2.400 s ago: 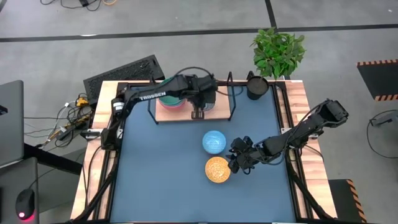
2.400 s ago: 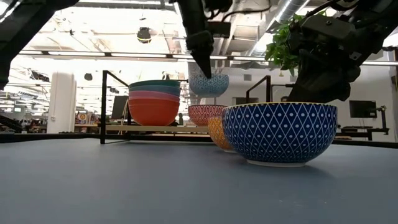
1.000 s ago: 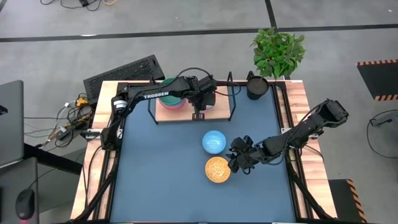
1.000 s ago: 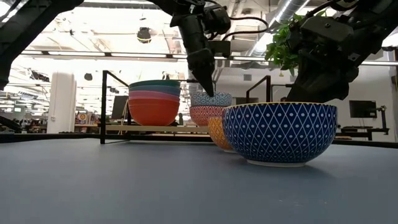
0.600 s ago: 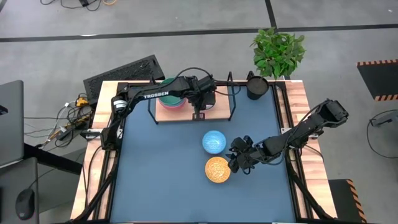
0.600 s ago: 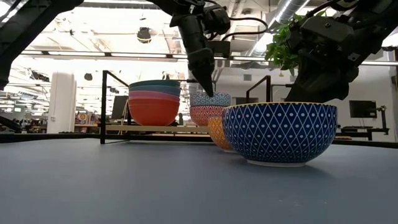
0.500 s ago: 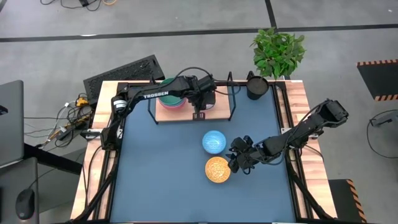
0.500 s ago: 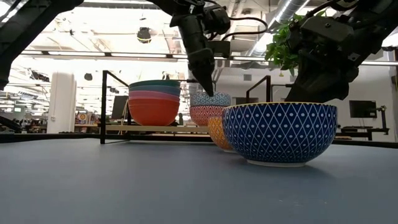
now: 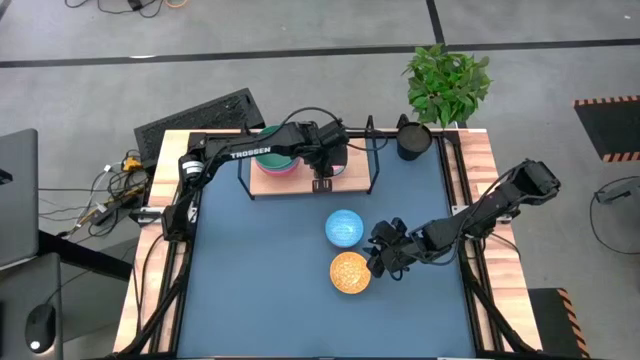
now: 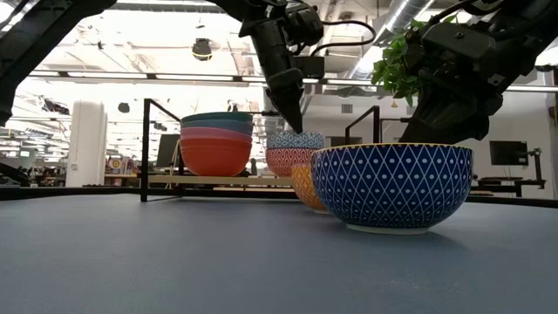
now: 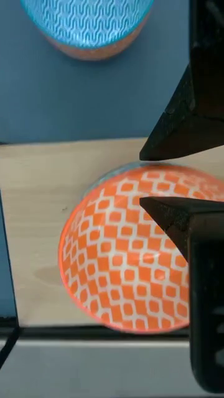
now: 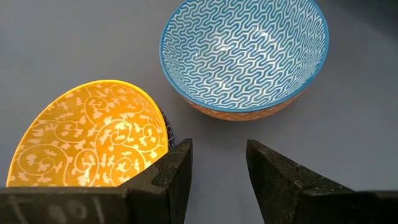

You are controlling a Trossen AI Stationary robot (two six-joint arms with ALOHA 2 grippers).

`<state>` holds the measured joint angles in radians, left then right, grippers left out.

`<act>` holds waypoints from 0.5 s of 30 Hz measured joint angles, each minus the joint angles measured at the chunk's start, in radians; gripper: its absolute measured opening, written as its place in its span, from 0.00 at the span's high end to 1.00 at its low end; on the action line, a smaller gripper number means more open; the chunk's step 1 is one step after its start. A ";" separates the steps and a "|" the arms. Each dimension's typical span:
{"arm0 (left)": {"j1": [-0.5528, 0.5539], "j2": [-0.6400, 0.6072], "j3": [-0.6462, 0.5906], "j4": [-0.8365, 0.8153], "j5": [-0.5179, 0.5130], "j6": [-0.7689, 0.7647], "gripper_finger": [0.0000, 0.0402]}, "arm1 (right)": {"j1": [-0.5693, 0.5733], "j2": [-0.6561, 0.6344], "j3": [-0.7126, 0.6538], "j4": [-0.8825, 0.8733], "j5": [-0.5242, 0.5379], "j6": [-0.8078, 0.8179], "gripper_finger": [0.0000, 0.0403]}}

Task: Place and stack bowls onto a shelf
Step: Stack the orange patterned bowl on top of the dark blue patterned bowl on the shelf

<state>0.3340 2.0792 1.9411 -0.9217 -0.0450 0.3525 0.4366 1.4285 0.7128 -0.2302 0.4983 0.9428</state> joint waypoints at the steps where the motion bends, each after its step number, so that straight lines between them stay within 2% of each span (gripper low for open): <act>1: 0.000 0.000 0.000 0.002 -0.006 -0.004 0.77 | 0.000 0.000 0.000 0.000 0.000 0.000 0.56; 15: -0.004 0.000 0.000 -0.005 -0.008 -0.026 0.77 | 0.000 0.000 0.000 0.000 0.000 0.000 0.56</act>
<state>0.3298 2.0792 1.9411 -0.9266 -0.0526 0.3264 0.4366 1.4284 0.7128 -0.2302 0.4980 0.9432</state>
